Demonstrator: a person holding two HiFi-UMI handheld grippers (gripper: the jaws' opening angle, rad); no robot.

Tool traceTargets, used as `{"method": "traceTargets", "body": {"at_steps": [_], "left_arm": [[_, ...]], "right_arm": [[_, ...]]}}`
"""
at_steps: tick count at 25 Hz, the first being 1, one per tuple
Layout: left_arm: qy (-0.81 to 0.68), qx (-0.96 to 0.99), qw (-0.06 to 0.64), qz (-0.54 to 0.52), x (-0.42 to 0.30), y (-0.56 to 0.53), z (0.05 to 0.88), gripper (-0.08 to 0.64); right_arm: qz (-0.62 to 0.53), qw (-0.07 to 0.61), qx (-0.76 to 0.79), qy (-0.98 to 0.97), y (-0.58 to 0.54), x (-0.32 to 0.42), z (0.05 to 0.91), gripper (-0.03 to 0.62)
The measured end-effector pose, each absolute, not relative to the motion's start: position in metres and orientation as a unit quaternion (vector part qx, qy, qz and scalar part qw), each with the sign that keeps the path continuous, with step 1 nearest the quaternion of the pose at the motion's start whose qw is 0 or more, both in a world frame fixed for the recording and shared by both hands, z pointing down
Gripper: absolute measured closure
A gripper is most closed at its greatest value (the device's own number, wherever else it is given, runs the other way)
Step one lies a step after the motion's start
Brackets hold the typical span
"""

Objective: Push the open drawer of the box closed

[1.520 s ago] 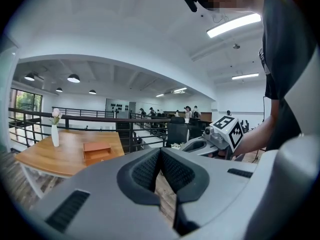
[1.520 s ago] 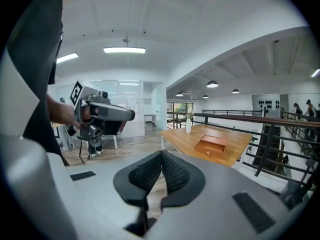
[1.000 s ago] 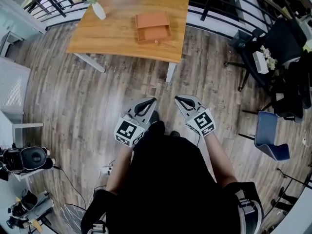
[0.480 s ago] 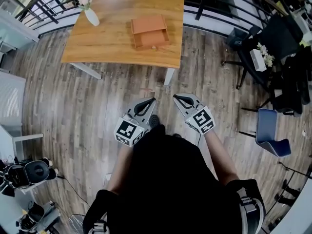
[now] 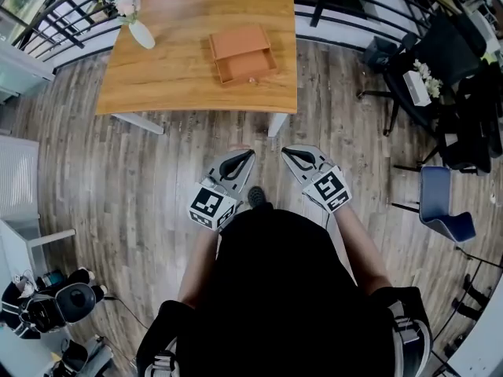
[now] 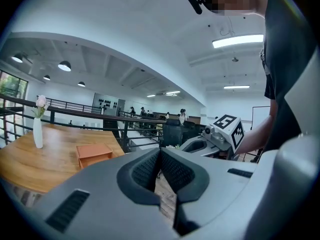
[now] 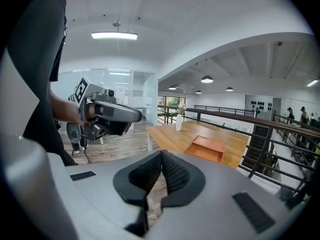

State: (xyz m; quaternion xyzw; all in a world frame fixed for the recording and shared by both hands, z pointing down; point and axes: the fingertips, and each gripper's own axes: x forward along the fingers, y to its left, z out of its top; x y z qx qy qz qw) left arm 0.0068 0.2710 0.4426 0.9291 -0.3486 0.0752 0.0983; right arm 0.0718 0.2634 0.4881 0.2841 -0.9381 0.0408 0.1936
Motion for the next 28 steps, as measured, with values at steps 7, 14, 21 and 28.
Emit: {"method": "traceTargets", "body": {"at_steps": [7, 14, 21, 28], "left_arm": [[-0.342, 0.933, 0.088, 0.069, -0.019, 0.247, 0.435, 0.537], [-0.350, 0.930, 0.088, 0.076, -0.030, 0.236, 0.441, 0.538], [-0.357, 0.925, 0.099, 0.088, -0.035, 0.222, 0.447, 0.538], [-0.367, 0.919, 0.104, 0.099, -0.041, 0.171, 0.440, 0.538]], "right_arm": [[0.051, 0.199, 0.284, -0.937, 0.240, 0.043, 0.498, 0.577], [0.063, 0.215, 0.280, -0.934, 0.228, 0.038, 0.517, 0.577], [0.078, 0.194, 0.277, -0.938, 0.205, 0.035, 0.524, 0.577], [0.083, 0.192, 0.257, -0.943, 0.155, 0.018, 0.518, 0.577]]}}
